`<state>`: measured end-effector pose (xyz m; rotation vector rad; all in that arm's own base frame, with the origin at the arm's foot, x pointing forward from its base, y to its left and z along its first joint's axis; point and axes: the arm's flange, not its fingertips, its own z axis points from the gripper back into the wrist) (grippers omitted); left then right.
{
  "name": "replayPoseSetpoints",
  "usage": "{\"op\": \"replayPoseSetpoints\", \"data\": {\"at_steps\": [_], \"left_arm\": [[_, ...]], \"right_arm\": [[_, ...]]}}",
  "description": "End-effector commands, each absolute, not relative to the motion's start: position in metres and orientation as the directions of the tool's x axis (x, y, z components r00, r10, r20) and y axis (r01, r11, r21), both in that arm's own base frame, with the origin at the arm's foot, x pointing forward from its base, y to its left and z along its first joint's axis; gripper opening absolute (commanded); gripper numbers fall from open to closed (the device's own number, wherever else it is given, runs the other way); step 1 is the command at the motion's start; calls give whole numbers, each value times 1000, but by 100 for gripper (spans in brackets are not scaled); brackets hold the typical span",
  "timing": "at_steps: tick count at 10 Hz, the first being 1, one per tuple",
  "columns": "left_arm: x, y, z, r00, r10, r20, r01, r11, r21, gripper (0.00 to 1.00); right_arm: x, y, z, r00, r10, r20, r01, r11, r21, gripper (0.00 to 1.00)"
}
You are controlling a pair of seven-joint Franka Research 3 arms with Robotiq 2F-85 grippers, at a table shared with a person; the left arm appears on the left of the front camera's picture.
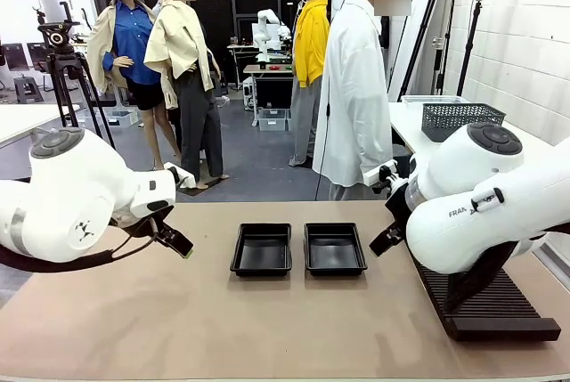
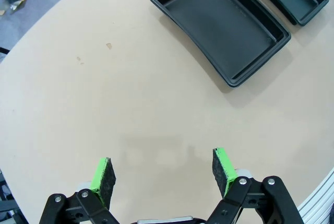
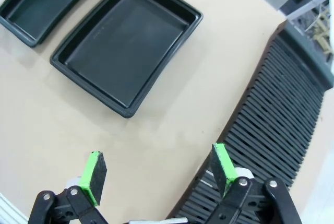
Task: Inspect and transfer BCBs to ESD trays.
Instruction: Pick up the Blank PCB from the PCB Rack and place it in the left ESD tray.
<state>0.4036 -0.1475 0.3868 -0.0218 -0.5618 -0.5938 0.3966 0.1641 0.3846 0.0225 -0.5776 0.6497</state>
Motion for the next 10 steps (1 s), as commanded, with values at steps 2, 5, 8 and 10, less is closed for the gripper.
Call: {"op": "replayPoseSetpoints", "data": {"at_steps": [2,5,8,10], "left_arm": [[404,-116,429,747,-439,499,515,857,-18,98],[415,-73,459,799,-385,463,556,766,-322,98],[436,-19,460,859,-255,443,489,664,-566,98],[429,12,459,908,-151,391,394,626,-673,98]], "right_arm": [[398,143,433,706,540,458,-574,815,-76,100],[417,107,480,781,510,361,-602,769,216,100],[431,60,503,820,417,391,-572,609,550,100],[431,18,495,866,345,362,-495,490,717,100]]}}
